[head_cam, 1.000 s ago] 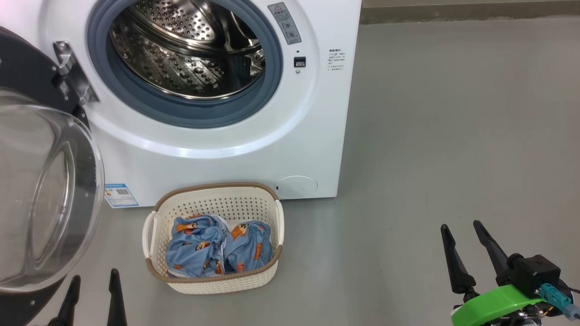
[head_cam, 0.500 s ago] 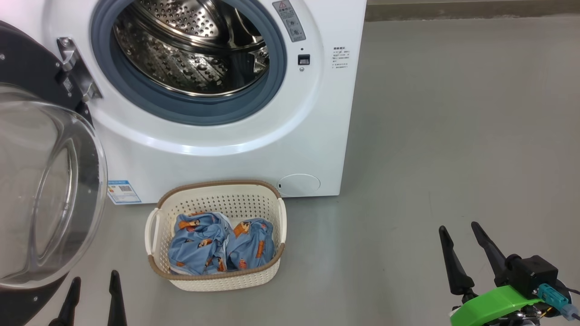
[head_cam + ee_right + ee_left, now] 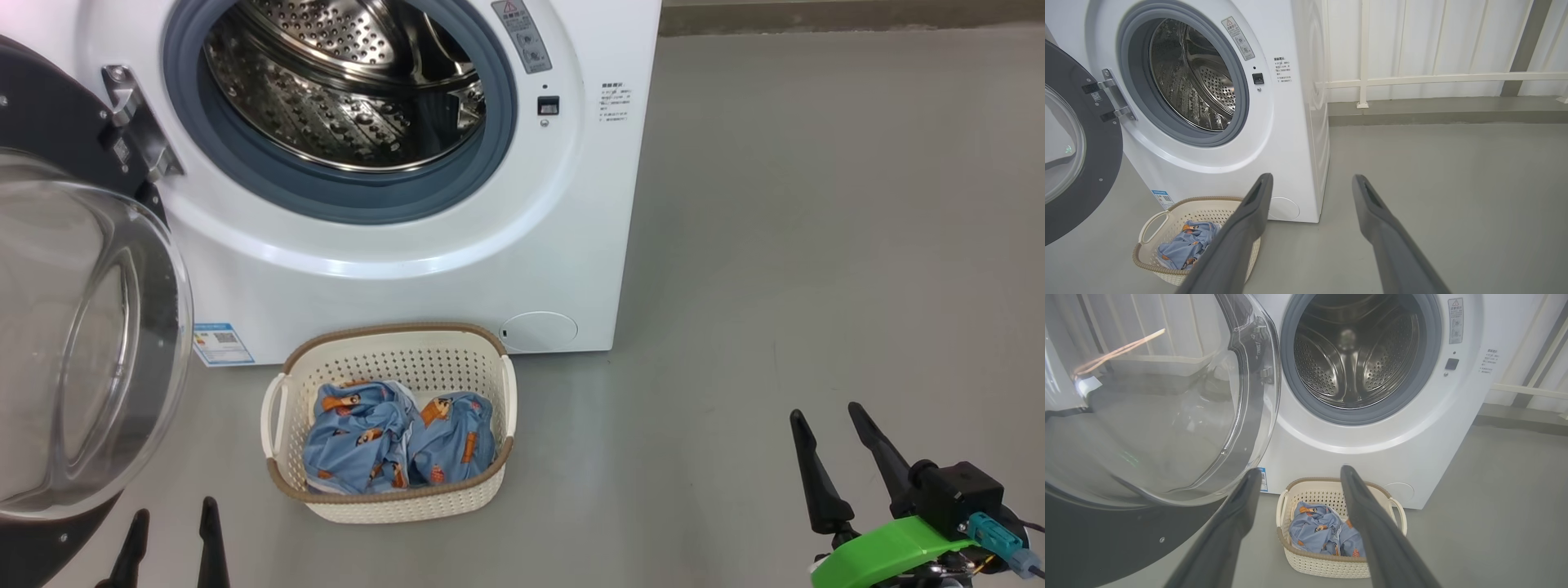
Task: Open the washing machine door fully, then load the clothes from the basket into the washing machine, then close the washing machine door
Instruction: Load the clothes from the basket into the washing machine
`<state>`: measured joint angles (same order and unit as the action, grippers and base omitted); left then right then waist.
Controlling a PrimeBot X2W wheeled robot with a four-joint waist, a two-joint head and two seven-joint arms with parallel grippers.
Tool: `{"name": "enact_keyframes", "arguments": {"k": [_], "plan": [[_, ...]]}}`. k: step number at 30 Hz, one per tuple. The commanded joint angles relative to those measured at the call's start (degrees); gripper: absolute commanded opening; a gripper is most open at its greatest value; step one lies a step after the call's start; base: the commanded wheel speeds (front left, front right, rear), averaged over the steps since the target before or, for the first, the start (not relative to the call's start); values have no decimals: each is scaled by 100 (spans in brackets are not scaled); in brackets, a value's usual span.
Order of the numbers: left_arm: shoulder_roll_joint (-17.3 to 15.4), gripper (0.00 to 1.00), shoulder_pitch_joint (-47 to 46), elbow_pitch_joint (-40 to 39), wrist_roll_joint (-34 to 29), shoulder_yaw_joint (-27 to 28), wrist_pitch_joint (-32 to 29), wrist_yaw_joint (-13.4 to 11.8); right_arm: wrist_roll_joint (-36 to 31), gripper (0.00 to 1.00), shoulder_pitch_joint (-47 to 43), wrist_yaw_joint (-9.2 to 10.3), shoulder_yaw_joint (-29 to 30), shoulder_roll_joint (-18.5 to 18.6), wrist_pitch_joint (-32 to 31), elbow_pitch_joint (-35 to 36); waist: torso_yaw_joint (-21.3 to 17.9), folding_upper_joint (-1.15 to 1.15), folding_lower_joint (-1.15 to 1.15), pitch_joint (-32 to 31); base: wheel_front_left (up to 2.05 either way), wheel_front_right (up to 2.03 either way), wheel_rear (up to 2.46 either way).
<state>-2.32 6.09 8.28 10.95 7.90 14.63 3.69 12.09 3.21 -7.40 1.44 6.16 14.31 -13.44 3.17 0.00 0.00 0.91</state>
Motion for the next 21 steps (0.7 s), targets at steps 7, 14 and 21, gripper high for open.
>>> {"name": "enact_keyframes", "arguments": {"k": [7,14,21], "plan": [[-56,100,-178,-51,3,223,37,10,-12,100,127,-9,-120,81,69,118,32,0,0,70,84,-84,0],[-56,100,-207,-12,28,229,37,3,-13,100,134,-9,-119,76,69,129,46,0,0,94,179,-179,0],[-55,100,-264,-163,-1,265,37,-52,-13,100,158,-9,-97,83,69,157,60,0,0,176,190,-190,0]]}}
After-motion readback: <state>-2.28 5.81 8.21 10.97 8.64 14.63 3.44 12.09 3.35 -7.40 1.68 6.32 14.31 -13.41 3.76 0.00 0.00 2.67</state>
